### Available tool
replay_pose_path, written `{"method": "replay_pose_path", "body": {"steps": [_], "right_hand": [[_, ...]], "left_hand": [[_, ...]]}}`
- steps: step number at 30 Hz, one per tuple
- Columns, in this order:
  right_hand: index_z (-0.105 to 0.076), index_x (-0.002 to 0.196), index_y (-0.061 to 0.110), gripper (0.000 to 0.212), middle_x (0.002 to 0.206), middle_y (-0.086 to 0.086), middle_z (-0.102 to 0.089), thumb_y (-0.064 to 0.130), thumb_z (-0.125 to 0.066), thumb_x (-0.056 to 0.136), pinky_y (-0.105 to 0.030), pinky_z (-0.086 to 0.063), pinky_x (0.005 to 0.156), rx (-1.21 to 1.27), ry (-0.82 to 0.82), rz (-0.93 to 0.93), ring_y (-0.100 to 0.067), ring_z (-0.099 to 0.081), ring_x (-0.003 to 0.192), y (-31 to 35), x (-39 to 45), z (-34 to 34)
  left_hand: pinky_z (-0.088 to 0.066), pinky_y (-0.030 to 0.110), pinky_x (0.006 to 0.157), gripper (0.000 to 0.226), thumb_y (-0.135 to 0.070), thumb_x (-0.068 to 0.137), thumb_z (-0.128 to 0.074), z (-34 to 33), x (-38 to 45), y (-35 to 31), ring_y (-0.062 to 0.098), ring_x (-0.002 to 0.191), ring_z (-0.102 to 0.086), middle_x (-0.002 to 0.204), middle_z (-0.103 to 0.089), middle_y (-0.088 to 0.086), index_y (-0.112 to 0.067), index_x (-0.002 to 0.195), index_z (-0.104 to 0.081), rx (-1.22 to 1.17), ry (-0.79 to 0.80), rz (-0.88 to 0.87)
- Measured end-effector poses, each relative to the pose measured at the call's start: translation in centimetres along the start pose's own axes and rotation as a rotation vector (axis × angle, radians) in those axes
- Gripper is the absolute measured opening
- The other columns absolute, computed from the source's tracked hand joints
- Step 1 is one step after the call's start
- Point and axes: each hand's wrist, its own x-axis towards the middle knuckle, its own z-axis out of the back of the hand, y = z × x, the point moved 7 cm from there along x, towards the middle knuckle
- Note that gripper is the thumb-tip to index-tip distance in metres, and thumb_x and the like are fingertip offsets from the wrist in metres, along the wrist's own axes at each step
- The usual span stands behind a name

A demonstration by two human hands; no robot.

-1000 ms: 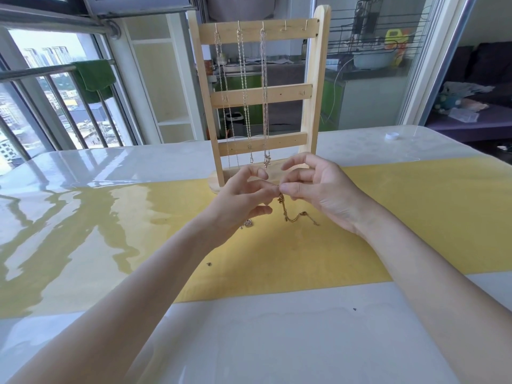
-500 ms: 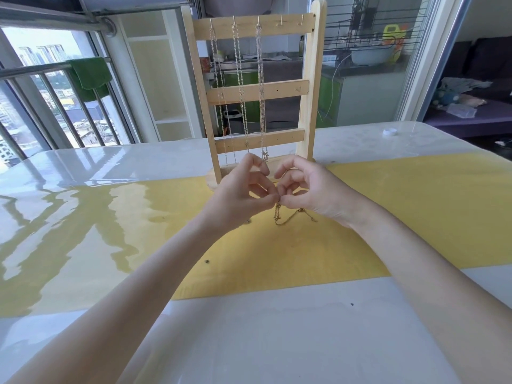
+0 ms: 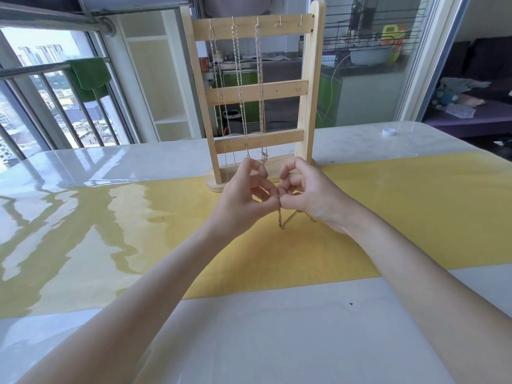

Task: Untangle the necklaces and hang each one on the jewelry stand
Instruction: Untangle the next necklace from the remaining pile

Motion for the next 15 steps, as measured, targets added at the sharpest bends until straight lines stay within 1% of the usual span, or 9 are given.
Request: {"method": "replay_pose_path", "body": {"steps": [3, 5, 7, 9, 11, 12, 15], "right_hand": [[-0.042, 0.092, 0.014, 0.031, 0.071, 0.001, -0.052, -0.011, -0.057, 0.080, -0.011, -0.039, 0.057, 0.037, -0.011, -0.003, -0.012, -0.043, 0.066, -0.1, 0.1, 0.1], [-0.042, 0.090, 0.014, 0.030, 0.068, 0.003, -0.051, -0.012, -0.054, 0.082, -0.012, -0.040, 0.057, 0.111, 0.000, -0.010, -0.010, -0.045, 0.062, -0.1, 0.1, 0.1], [-0.042, 0.089, 0.013, 0.030, 0.064, 0.005, -0.052, -0.014, -0.053, 0.082, -0.013, -0.040, 0.055, 0.189, 0.017, -0.015, -0.009, -0.046, 0.059, -0.1, 0.1, 0.0], [-0.043, 0.090, 0.012, 0.030, 0.062, 0.006, -0.054, -0.014, -0.055, 0.081, -0.014, -0.041, 0.056, 0.282, 0.040, -0.018, -0.010, -0.047, 0.058, -0.2, 0.2, -0.1], [-0.045, 0.092, 0.012, 0.030, 0.066, 0.003, -0.058, -0.011, -0.061, 0.079, -0.018, -0.043, 0.060, 0.373, 0.057, -0.016, -0.011, -0.051, 0.061, -0.2, 0.2, 0.0], [-0.047, 0.094, 0.012, 0.031, 0.070, 0.001, -0.060, -0.009, -0.064, 0.079, -0.020, -0.044, 0.062, 0.395, 0.050, -0.013, -0.011, -0.053, 0.062, -0.1, 0.2, 0.2], [-0.051, 0.099, 0.013, 0.028, 0.080, -0.003, -0.065, -0.005, -0.064, 0.082, -0.022, -0.045, 0.069, 0.369, -0.017, 0.009, -0.009, -0.058, 0.066, 0.1, 0.2, 1.1]], "left_hand": [[-0.036, 0.009, 0.045, 0.032, 0.004, 0.085, -0.059, 0.0, -0.1, 0.3, 0.002, 0.055, -0.049, 0.072, -0.061, -0.006, -0.017, 0.089, -0.036, -0.110, -0.015, 0.071], [-0.037, 0.011, 0.046, 0.031, 0.005, 0.086, -0.058, 0.1, -0.1, 0.5, 0.002, 0.051, -0.049, 0.068, -0.061, -0.008, -0.016, 0.090, -0.035, -0.205, -0.031, 0.102], [-0.038, 0.018, 0.052, 0.032, 0.003, 0.085, -0.061, 0.2, 0.0, 0.5, 0.004, 0.051, -0.049, 0.064, -0.063, -0.011, -0.017, 0.089, -0.035, -0.266, -0.058, 0.102], [-0.035, 0.029, 0.057, 0.035, -0.011, 0.077, -0.067, 0.5, -0.1, 0.4, 0.006, 0.052, -0.048, 0.064, -0.064, -0.012, -0.018, 0.088, -0.035, -0.284, -0.073, 0.093], [-0.032, 0.034, 0.062, 0.040, -0.028, 0.066, -0.068, 0.6, -0.1, 0.4, 0.008, 0.055, -0.049, 0.067, -0.066, -0.012, -0.019, 0.089, -0.036, -0.291, -0.064, 0.093], [-0.032, 0.036, 0.063, 0.041, -0.031, 0.065, -0.068, 0.6, -0.1, 0.4, 0.008, 0.057, -0.049, 0.068, -0.066, -0.011, -0.020, 0.090, -0.037, -0.295, -0.057, 0.091], [-0.037, 0.034, 0.061, 0.036, -0.024, 0.071, -0.066, 0.8, -0.1, 0.6, 0.008, 0.061, -0.050, 0.068, -0.065, -0.011, -0.019, 0.090, -0.037, -0.299, -0.050, 0.083]]}}
